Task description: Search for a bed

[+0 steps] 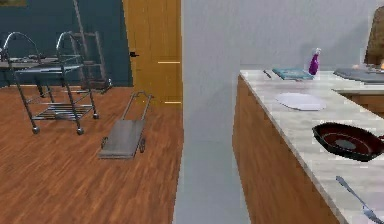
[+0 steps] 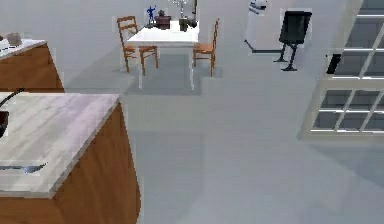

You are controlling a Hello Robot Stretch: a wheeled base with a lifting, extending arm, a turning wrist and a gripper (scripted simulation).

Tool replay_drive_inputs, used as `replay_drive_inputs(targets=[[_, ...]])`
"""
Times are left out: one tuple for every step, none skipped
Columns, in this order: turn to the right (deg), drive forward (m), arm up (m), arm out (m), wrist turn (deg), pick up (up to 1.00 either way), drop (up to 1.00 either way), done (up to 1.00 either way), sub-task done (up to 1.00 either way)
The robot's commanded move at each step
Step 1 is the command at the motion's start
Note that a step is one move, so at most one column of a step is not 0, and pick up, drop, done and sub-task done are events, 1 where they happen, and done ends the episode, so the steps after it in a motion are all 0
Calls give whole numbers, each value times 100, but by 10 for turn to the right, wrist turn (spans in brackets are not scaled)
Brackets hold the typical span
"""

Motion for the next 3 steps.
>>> replay_drive_inputs(targets=[[0,30,0,0,0,0,0,0,0],[-390,0,0,0,0,0,0,0,0],[0,40,0,0,0,0,0,0,0]])
